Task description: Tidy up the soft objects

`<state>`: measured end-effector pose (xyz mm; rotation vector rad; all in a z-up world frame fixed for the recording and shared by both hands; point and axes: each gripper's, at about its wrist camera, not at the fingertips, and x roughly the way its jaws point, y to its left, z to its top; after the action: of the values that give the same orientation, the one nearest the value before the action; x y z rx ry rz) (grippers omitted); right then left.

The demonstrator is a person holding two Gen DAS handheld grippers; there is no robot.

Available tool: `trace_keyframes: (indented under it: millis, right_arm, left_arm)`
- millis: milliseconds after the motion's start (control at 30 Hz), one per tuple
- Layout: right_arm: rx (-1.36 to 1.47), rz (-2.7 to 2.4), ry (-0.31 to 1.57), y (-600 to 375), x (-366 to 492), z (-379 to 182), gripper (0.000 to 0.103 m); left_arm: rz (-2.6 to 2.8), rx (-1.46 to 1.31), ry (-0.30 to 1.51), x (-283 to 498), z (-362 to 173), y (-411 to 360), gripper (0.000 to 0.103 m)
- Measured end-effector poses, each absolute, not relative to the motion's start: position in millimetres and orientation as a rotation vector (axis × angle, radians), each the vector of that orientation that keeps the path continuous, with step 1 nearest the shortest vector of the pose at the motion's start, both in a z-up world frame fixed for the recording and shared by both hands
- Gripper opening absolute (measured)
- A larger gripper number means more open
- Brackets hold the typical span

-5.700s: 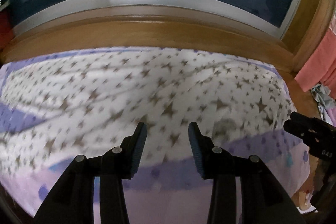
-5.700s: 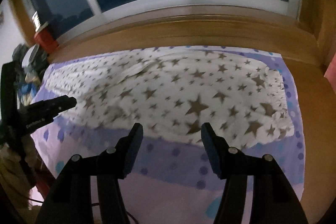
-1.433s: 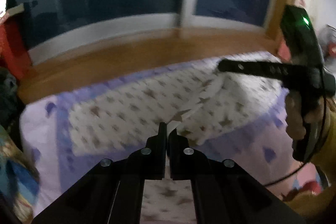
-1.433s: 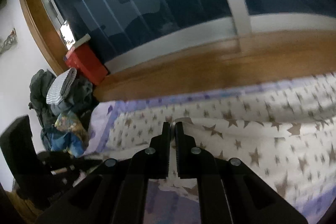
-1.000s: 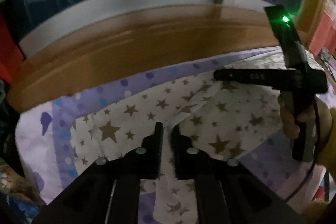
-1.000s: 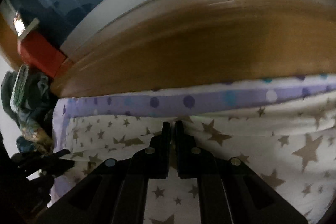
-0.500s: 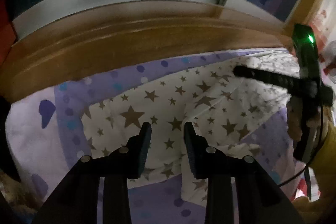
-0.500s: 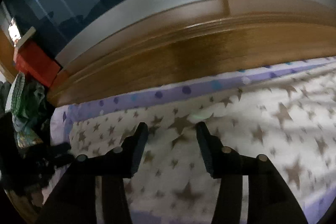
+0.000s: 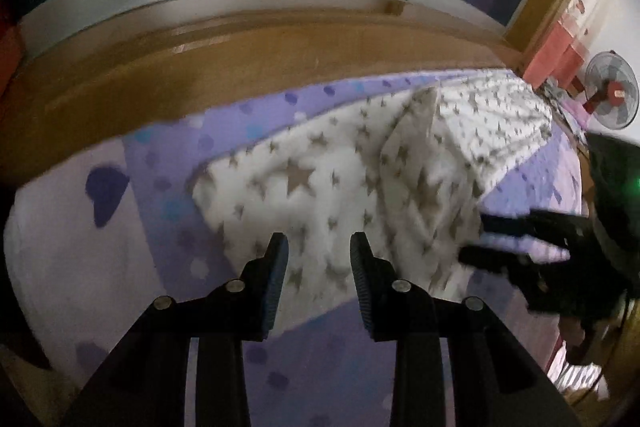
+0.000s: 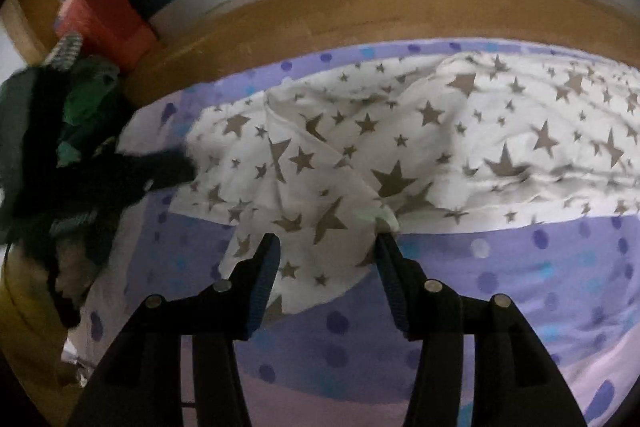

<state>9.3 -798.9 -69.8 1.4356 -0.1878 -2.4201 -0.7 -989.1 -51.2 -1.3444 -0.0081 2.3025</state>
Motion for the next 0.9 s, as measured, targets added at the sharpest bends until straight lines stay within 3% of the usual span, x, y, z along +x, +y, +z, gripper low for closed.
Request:
trace_keyframes:
  millis: [167, 233, 267, 567, 767, 900]
  right_arm:
    - [1.469, -2.466, -0.225, -802.4, 4.1, -74.8, 0.049]
    - [1.454, -2.490, -0.183, -806.6, 4.4, -72.4, 0.028]
    - [1.451, -2.501, -0.158, -809.0, 3.6, -70.4, 0.010]
    - [1.287, -2.374, -0.177, -874.7, -33.9, -24.3, 0.008]
    - [1.357, -2.166, -0.057, -948.4, -66.0, -38.7, 0.008]
    - [1.353, -2.137, -0.095, -958.3, -64.8, -36.8, 0.009]
  left_arm:
    - [2.297, -1.357, -0.013, 20.6, -66.9, -1001.5, 0.032]
    - [2.312, -1.351, 0.011, 28.0, -70.0, -1005.7, 0.032]
    - [2.319, -1.347, 0.017, 30.5, -70.7, -1007.7, 0.032]
    - [2.356, -1.317, -0.055, 35.9, -71.1, -1024.4, 0.032]
    - [2.376, -1.326, -0.106, 37.8, -72.0, -1035.9, 0.032]
    - [2.391, -1.326, -0.111, 38.7, -69.8, -1039.7, 0.032]
